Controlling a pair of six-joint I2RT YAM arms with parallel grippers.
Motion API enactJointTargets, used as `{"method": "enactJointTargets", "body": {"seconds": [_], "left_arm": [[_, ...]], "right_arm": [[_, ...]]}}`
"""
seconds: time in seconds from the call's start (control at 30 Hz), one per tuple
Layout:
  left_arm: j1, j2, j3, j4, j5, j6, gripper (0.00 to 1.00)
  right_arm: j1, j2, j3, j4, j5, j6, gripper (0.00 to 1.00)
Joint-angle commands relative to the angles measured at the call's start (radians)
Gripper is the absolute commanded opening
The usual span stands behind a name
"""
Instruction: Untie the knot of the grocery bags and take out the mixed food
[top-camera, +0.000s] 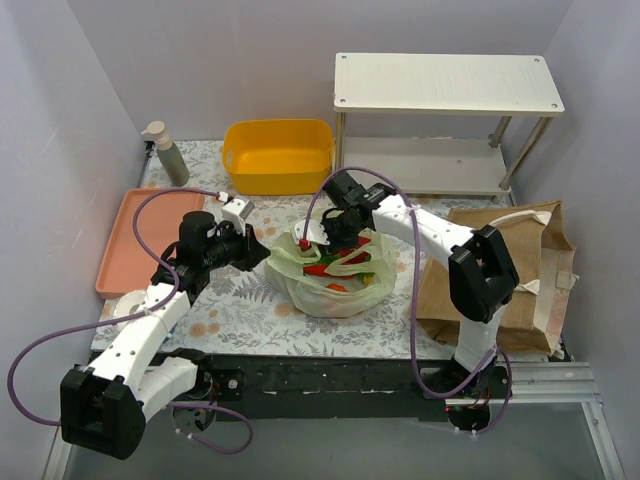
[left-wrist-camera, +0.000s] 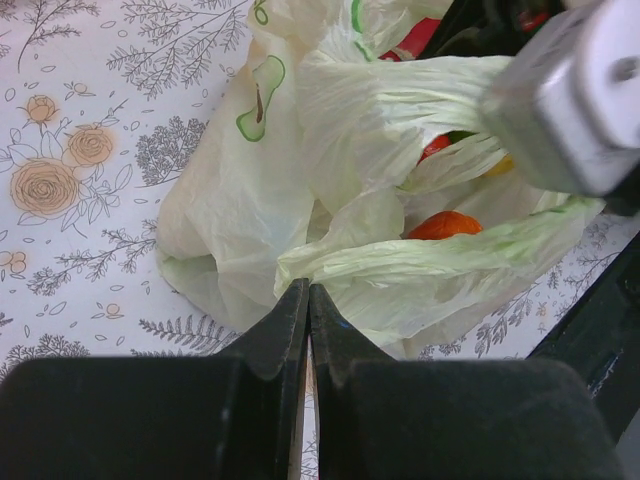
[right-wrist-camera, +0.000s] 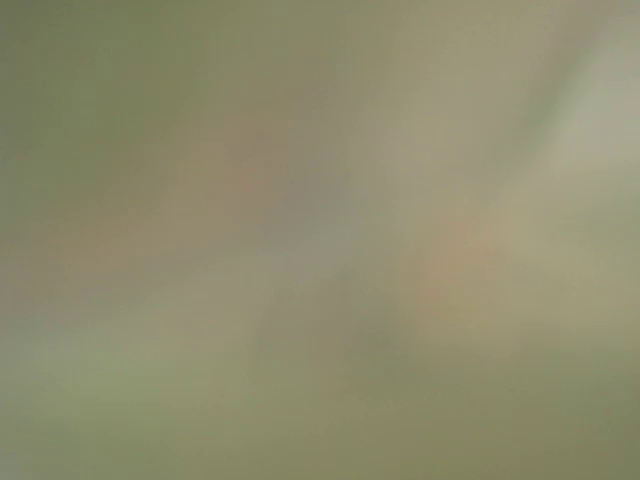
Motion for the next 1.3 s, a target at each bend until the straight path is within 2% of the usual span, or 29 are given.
{"method": "enactJointTargets", "body": {"seconds": [0.0, 0.17, 0.33, 0.57, 0.63, 0.67, 0.77, 0.93, 1.1, 1.17, 1.27], "left_arm": [[0.006, -0.007, 0.026, -0.025, 0.001, -0.010, 0.00], [0.008, 0.001, 0.034, -0.037, -0.019, 0.004, 0.00], [0.011, 0.012, 0.038, -0.030, -0.018, 0.004, 0.00], [0.017, 0.012, 0.032, -0.027, -0.024, 0.018, 0.00], [0.020, 0.012, 0.026, -0.020, -0.024, 0.016, 0.00], [0.022, 0.012, 0.023, -0.019, -0.022, 0.015, 0.00], [0.025, 0.010, 0.023, -0.014, -0.025, 0.013, 0.00], [0.025, 0.015, 0.017, 0.001, 0.001, 0.034, 0.00], [0.025, 0.039, 0.035, 0.032, 0.002, 0.065, 0.00], [0.028, 0.059, 0.048, 0.042, 0.004, 0.064, 0.00], [0.033, 0.079, 0.069, 0.058, -0.009, 0.090, 0.00]], "right_arm": [[0.007, 0.080, 0.022, 0.036, 0.029, -0.096, 0.33], [0.011, 0.147, 0.039, 0.028, 0.035, -0.112, 0.33], [0.016, 0.203, 0.025, 0.054, 0.121, -0.115, 0.32], [0.019, 0.230, 0.073, -0.101, 0.140, -0.110, 0.35], [0.021, 0.217, 0.050, -0.057, 0.163, -0.096, 0.08], [0.021, 0.209, 0.045, -0.043, 0.172, -0.081, 0.01], [0.019, 0.158, 0.079, -0.055, 0.184, -0.053, 0.01], [-0.001, -0.024, 0.179, -0.173, 0.017, -0.012, 0.01], [-0.028, -0.223, 0.174, -0.135, -0.119, 0.063, 0.01], [-0.028, -0.245, 0.202, -0.141, -0.139, 0.098, 0.01], [-0.051, -0.285, 0.226, -0.061, -0.161, 0.204, 0.01]]}}
